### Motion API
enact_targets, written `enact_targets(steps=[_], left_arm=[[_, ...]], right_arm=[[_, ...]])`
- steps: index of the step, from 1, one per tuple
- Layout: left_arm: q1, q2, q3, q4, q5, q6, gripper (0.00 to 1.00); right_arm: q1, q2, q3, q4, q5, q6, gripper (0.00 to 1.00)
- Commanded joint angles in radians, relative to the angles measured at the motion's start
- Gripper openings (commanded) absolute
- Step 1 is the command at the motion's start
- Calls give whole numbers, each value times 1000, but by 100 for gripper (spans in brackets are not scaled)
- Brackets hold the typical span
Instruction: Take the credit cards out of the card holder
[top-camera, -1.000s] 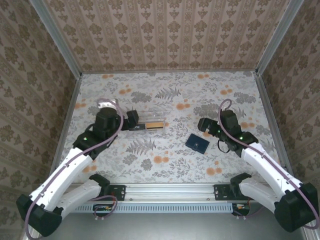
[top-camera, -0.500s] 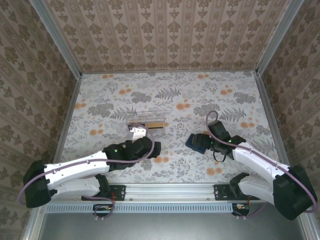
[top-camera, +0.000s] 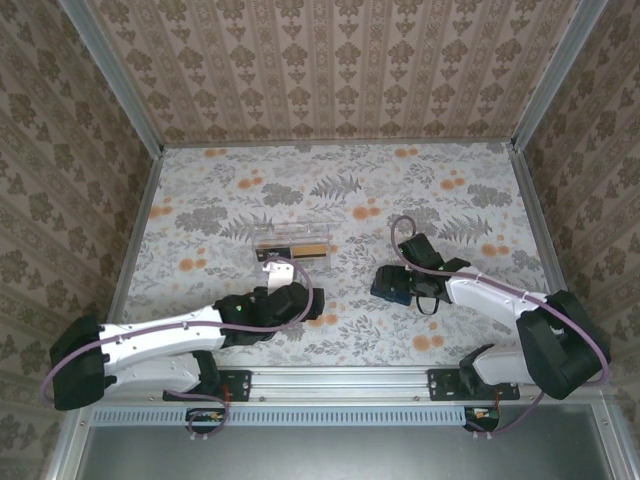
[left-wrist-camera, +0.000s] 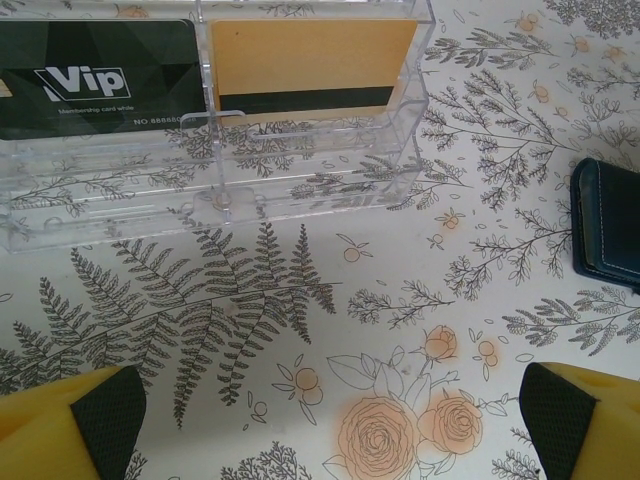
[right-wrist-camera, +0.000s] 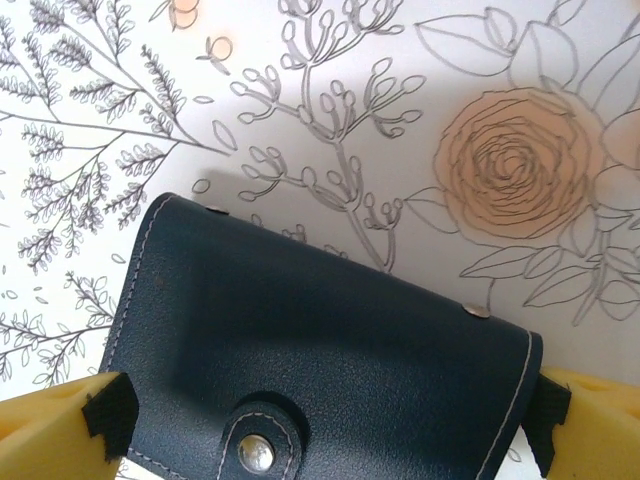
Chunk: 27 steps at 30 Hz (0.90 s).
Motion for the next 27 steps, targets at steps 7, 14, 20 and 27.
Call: enact_targets(steps=[7,14,20,27], left_arm=[[-5,-77,-66,3,-63,-41,100],[2,-83,-60,-28,-60,-46,100],[1,-91,-65,-29,-33,-52,100],[1,-73,-55,-31,14,-59,100]], right_arm=[[174,-42,-40,0,42,152,100],[392,-40,26,-83,208,242,100],[385,-67,101,-182,320,102,100],[297,35,145,-124,207,-23,100]])
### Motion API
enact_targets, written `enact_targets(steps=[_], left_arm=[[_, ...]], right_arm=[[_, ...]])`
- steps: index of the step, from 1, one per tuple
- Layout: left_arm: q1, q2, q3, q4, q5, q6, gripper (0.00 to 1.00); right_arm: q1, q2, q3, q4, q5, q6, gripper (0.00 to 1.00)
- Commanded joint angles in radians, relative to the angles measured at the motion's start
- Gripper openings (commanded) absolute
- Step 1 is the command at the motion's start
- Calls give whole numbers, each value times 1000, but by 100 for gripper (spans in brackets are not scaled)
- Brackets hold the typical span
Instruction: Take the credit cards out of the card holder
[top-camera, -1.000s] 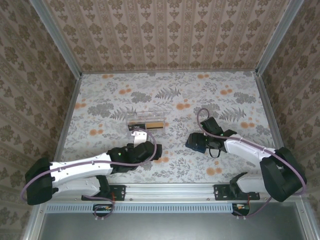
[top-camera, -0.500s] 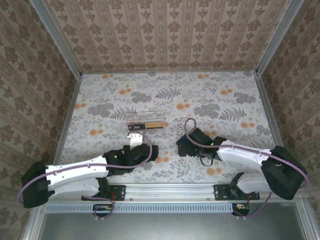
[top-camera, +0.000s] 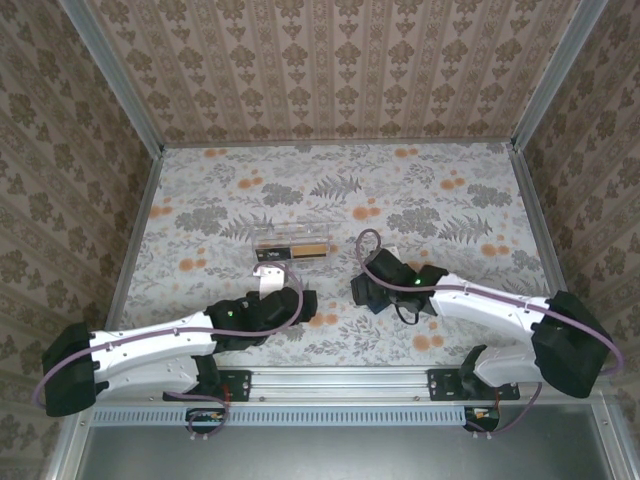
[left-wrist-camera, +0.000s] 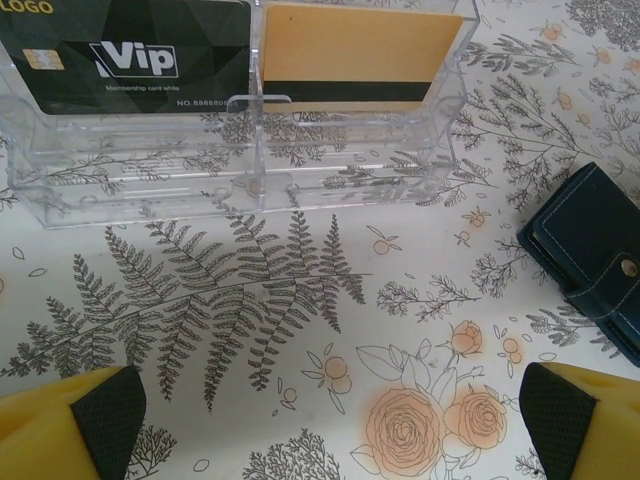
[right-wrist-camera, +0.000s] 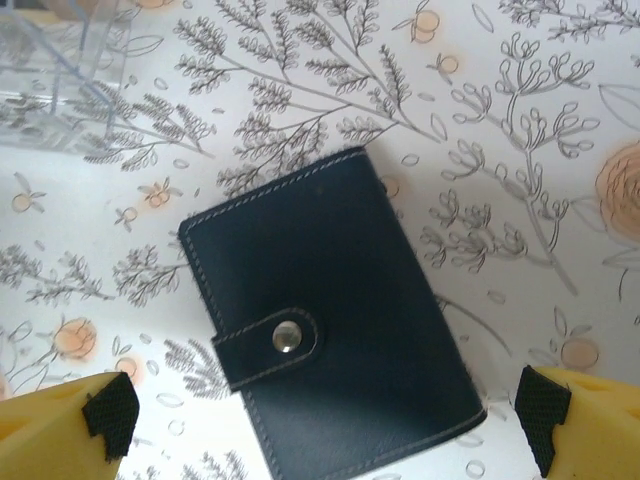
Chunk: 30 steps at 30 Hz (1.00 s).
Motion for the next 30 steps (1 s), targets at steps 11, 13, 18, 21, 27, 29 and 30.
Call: enact_targets(steps=[11,13,18,21,27,29,30], left_arm=[[-4,80,56,-31,94,-25,96],[-2,96,60,-29,94,-22,96],[5,107,57,-14,103,-13,97],[12,105,50,-6,111,-11,97],[13,77,30,-5,106,-20,97],[14,66,23,-4,105,-18,98],[16,62,22,-6,104,-17,98]], right_arm=[[85,32,-110,142,-170,96,100],[114,30,-100,130,-130,118,100],[121,0,-100,73,-1,134,100],[91,-1,-68,44,9,84,100],[40,5,-33,-17,38,42,100],[2,7,-24,-13,26,7,100],[-22,8,-13,-8,14,-14,100]])
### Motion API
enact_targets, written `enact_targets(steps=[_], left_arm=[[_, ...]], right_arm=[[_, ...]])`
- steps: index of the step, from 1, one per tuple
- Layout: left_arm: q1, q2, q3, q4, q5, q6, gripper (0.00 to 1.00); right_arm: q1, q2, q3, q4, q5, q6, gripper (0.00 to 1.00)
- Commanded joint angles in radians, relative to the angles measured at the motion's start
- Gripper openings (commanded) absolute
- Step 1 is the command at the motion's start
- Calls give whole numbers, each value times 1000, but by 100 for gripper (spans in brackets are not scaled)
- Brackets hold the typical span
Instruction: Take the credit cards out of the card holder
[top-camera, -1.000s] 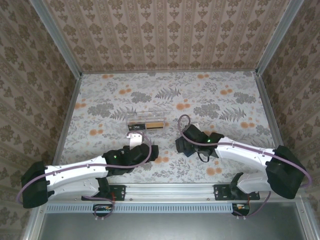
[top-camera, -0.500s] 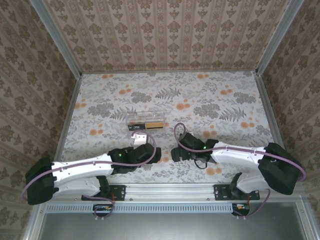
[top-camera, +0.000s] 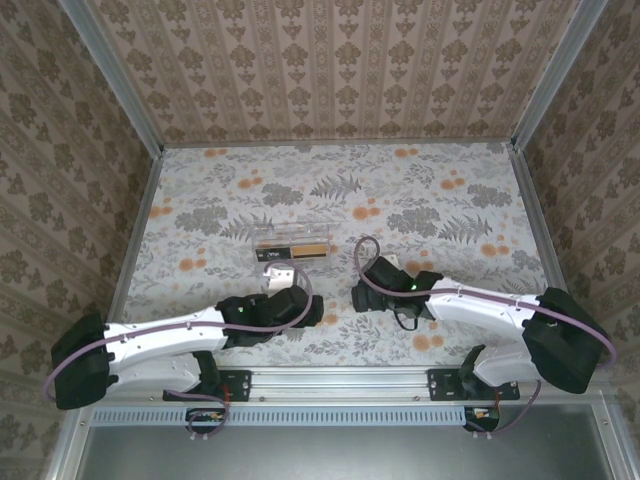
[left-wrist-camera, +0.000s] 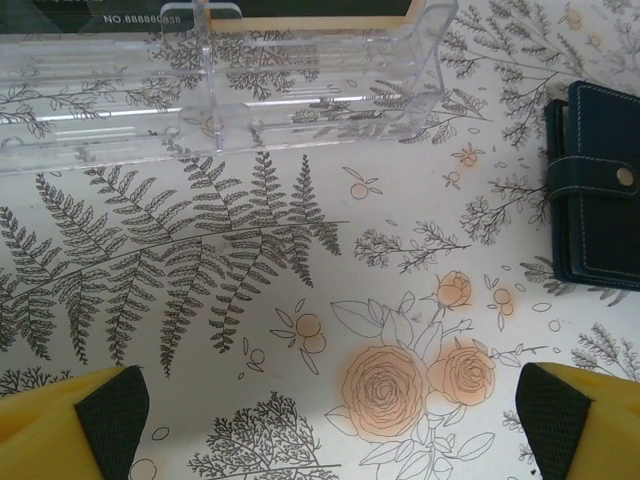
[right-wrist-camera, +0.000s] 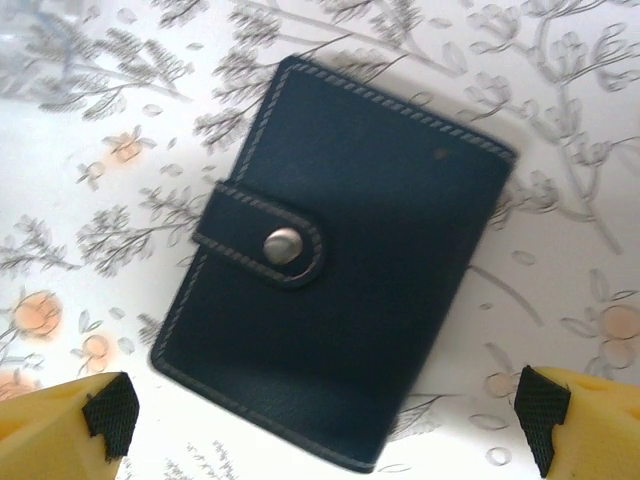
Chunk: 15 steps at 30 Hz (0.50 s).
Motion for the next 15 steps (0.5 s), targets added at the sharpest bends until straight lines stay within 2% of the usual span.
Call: enact_targets(steps=[1,5,11,15], left_arm=[[11,-28,-10,-7,-1,-8,98],[14,-31,-8,-9,-1,-2,99],[20,-37,-8,-13,3,-2,100],[23,-53,-10,-21,2,-2,99]], right_arm=[[-65,0,53,-35,-3,-78,100],[-126,97,148,-30,-48,-146,100],[-152,345,370,-129,1,-216,100],[-165,394,380,-149,43,-211,100]])
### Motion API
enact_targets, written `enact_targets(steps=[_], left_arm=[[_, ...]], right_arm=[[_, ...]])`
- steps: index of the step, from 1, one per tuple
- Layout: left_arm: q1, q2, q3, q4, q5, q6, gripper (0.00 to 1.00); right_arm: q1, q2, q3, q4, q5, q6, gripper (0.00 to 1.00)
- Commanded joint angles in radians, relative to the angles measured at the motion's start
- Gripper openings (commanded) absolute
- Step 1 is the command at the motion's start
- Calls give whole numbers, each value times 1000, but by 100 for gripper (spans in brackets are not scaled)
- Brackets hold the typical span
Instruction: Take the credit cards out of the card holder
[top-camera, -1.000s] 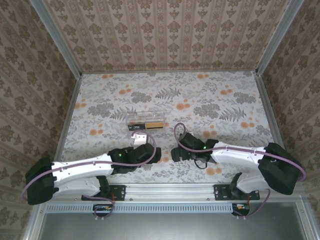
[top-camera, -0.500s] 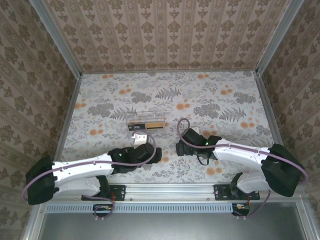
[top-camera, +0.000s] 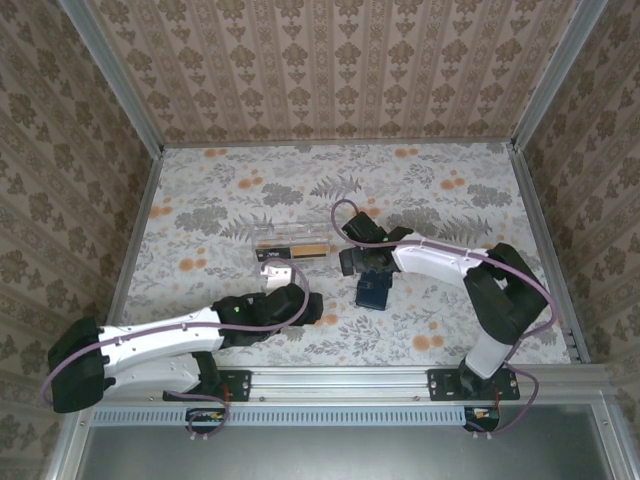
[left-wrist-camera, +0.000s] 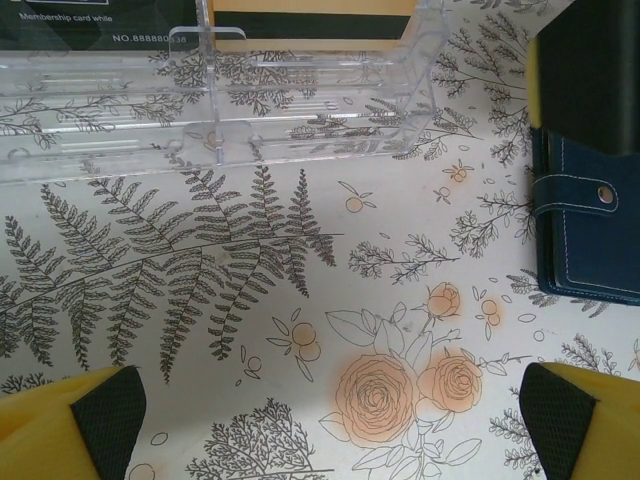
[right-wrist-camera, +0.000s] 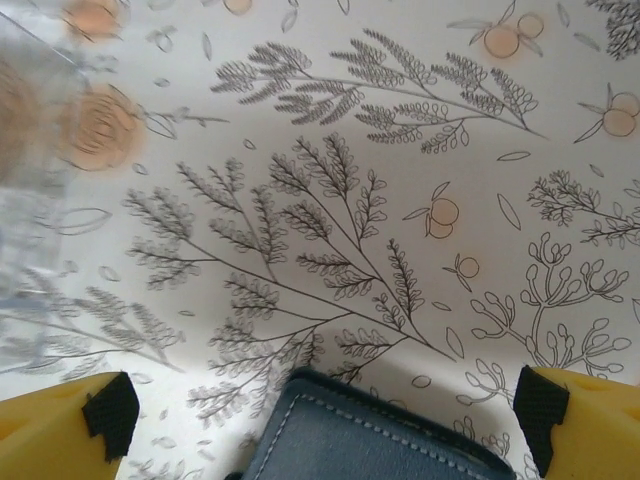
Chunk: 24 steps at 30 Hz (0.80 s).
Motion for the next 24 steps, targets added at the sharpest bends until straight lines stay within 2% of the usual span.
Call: enact_targets(steps=[1,8,12,20,24], left_arm=[[9,-30,-12,-20,-1,-1,100],[14,-36,-22,-4,6,3,100],[14,-31,-22,8,11,6,100],[15,-18,-20,24,21,12,100],[15,-17,-17,30,22,19,100]], right_arm=[[-17,8,-11,-91,48,-19,100],[-80,-99,-160,-90,42,48,93],[-84,-201,-225,-162,60,106,91],[-69,-550,-396,-165,-128,242,93],[-14,-702,-507,-126,-205,308,95]])
